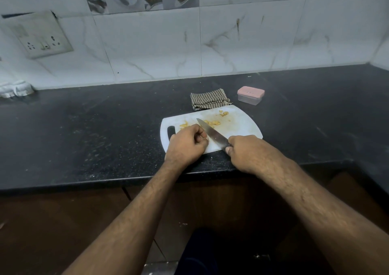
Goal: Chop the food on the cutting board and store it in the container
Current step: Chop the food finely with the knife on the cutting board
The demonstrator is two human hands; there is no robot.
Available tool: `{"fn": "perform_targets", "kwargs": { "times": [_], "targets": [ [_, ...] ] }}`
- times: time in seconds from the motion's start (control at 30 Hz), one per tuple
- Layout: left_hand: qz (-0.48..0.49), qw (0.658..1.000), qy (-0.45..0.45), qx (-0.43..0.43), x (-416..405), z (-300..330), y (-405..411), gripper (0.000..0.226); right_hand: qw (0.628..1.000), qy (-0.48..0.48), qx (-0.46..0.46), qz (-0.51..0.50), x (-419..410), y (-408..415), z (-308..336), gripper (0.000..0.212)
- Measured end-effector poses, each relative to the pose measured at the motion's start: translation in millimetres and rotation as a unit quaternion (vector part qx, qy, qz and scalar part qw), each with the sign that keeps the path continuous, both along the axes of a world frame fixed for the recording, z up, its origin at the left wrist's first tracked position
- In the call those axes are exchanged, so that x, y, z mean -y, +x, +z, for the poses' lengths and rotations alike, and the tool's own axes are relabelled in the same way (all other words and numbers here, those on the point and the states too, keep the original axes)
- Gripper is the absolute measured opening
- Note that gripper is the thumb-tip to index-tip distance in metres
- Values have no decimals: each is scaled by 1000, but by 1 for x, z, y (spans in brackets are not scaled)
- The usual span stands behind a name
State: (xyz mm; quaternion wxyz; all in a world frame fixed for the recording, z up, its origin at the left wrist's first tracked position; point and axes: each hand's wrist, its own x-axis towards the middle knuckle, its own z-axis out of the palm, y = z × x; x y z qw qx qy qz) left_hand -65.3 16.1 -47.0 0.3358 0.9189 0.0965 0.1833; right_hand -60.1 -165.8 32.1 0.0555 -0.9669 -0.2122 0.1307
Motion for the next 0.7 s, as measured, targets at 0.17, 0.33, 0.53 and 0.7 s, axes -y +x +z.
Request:
{"fn": "perform_targets", "kwargs": {
  "times": [0.17,0.33,0.53,0.7],
  "targets": [
    [-8,998,66,-13,1,2,0,13,1000,-11,17,-6,5,-5,6,28],
    [-12,996,89,-16,2,3,-1,18,999,-33,17,-4,3,-8,3,28],
    [-11,997,70,-12,3,4,-2,7,1000,-6,11,3,3,-7,-2,27],
    [0,999,38,-4,2,3,-1,8,1000,19,11,5,-1,-6,-6,27]
  ]
}}
